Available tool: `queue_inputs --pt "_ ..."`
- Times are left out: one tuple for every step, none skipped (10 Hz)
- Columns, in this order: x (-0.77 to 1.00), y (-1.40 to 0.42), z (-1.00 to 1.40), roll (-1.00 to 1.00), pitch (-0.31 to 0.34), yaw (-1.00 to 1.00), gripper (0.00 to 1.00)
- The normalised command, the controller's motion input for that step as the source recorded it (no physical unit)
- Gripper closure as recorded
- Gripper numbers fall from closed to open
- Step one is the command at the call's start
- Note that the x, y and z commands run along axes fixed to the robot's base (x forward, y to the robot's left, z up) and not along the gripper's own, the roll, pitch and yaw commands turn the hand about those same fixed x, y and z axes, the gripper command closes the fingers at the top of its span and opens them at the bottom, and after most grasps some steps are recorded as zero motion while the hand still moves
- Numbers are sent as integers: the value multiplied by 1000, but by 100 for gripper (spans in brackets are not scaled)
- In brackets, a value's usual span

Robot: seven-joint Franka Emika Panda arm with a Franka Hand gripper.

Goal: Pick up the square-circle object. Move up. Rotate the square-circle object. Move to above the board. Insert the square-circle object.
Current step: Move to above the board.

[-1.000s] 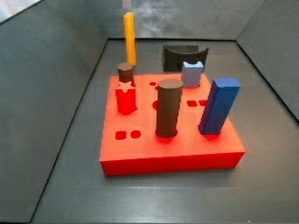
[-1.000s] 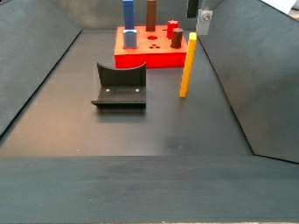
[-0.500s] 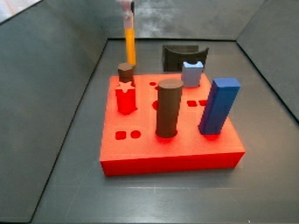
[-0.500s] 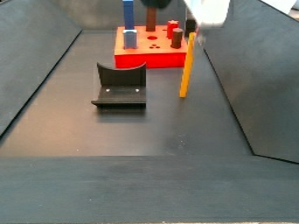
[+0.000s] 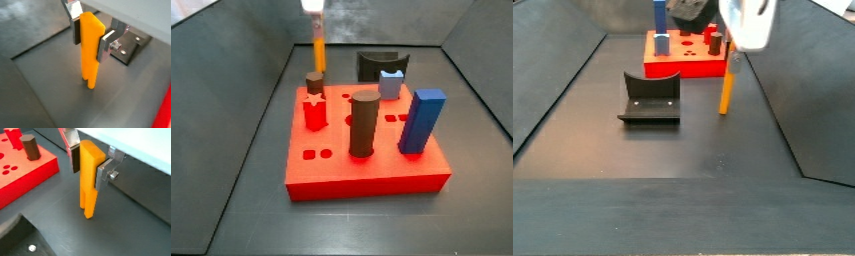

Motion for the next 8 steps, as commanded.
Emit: queue_inputs --pt "-526 312 1000 -165 -38 73 100" --pt "-504 290 1000 -162 -27 45 100" --pt "-443 267 1000 -146 -4 0 100" --pt "-391 246 1000 -128 16 -16 100" --pt "-346 226 1000 -97 35 -27 100" --pt "-332 216 1000 -78 37 -33 100" --pt "-299 190 1000 -35 29 -37 100" --pt "-224 138 846 -2 26 -38 100"
